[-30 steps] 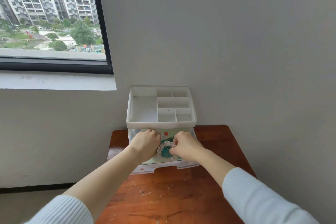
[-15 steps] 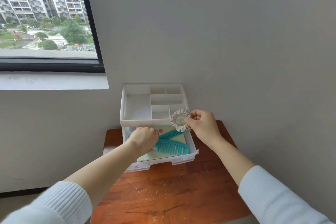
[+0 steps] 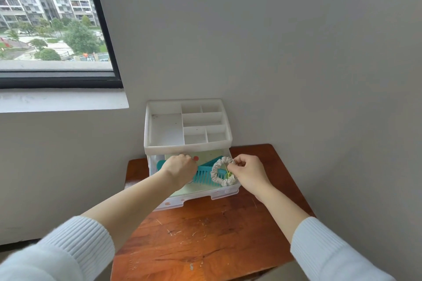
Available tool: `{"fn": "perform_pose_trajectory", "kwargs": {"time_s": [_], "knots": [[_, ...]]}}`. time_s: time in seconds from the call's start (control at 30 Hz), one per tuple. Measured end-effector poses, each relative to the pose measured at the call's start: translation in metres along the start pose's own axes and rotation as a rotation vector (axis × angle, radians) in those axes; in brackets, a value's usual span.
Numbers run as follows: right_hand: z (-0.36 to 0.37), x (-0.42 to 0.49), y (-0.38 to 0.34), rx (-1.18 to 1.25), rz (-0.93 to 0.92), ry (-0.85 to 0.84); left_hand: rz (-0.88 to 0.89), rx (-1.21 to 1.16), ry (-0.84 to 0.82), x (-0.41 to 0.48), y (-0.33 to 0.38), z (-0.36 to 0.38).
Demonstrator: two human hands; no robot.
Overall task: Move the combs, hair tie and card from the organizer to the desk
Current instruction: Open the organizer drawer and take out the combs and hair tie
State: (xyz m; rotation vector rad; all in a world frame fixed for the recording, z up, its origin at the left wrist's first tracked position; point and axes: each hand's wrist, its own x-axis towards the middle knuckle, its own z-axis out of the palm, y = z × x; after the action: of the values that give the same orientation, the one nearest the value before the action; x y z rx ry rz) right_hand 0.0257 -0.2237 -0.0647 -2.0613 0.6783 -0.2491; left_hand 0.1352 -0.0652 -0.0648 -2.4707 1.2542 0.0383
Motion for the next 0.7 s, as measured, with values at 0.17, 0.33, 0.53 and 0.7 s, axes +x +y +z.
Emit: {"fn": "perform_pose_trajectory", "kwargs": {"time_s": [0.17,0.33,0.53,0.7], "knots": [[0.005,-0.001,0.000,0.016,0.015,0.018,-0.041,-0.149,-0.022,0.002,0.009,0.001],[0.006,-0.003,0.001,0.010,0.021,0.027,-0.051,-0.108,0.003,0.000,0.009,0.001],[0.002,0.004,-0.004,0.028,-0.035,0.127,-0.024,-0.045,0.075,-0.009,-0.002,-0.008],[-0.003,0.013,-0.017,0.038,-0.097,0.079,-0.080,-0.256,0.025,-0.026,-0.018,-0.034]]}}
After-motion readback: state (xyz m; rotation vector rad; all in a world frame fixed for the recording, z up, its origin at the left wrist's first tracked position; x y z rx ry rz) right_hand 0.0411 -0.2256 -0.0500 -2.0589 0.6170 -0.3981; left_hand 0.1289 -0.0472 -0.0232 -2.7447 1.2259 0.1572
